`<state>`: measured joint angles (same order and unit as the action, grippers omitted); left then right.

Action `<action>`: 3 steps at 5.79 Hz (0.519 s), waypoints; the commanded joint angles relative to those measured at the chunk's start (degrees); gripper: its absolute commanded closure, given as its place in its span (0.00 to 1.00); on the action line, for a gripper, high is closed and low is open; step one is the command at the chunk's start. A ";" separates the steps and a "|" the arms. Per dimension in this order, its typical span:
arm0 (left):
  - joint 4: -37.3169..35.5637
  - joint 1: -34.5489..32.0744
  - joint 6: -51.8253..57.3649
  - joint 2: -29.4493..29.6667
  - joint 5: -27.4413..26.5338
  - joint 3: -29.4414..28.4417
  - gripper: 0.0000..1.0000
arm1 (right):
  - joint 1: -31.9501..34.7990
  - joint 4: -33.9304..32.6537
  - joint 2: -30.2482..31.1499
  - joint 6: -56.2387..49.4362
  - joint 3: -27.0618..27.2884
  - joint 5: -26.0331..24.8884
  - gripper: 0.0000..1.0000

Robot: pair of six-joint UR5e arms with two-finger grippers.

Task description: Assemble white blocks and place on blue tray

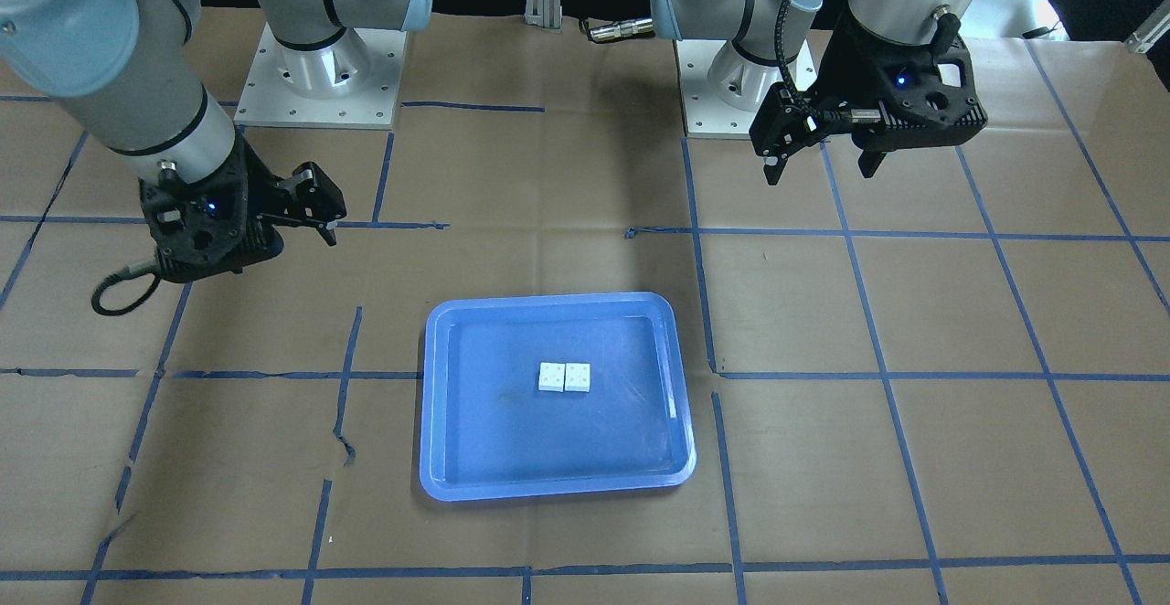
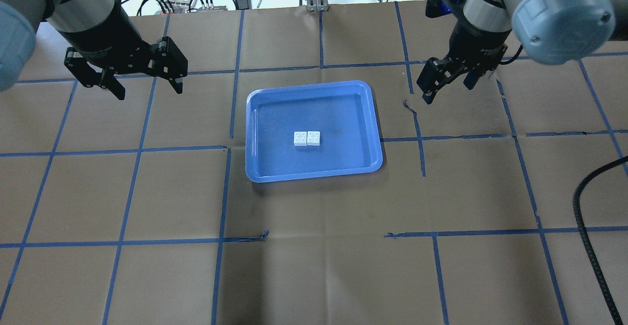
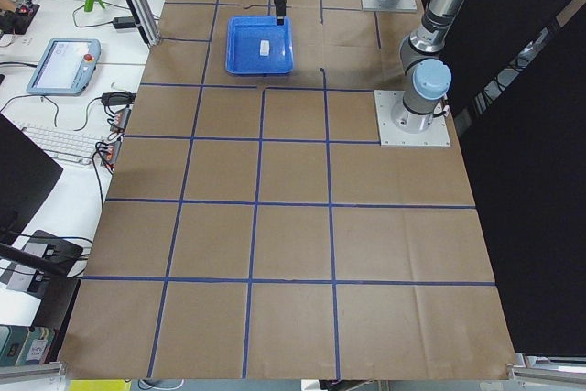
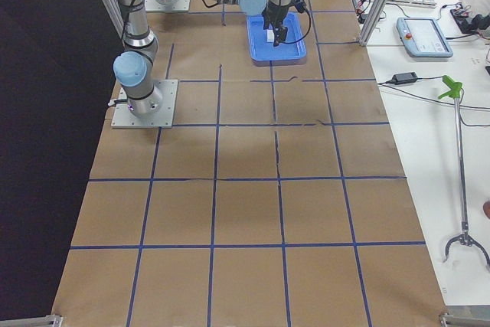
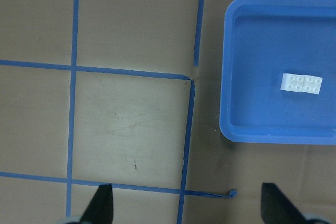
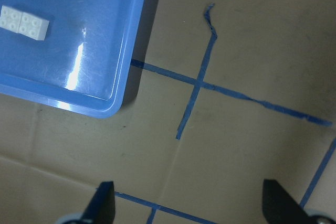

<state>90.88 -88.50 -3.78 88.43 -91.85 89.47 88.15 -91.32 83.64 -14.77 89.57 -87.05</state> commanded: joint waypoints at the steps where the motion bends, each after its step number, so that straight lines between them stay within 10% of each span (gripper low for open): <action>1: 0.00 0.00 0.00 -0.01 0.00 0.09 0.00 | 1.75 7.53 2.84 12.99 -5.16 -0.75 0.00; 3: 0.00 0.00 0.00 -0.01 0.00 0.09 0.00 | 1.77 9.85 2.85 14.94 -6.60 -0.76 0.00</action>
<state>90.88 -88.51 -3.78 88.42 -91.84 89.55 89.85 -82.20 86.51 -0.87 83.36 -87.90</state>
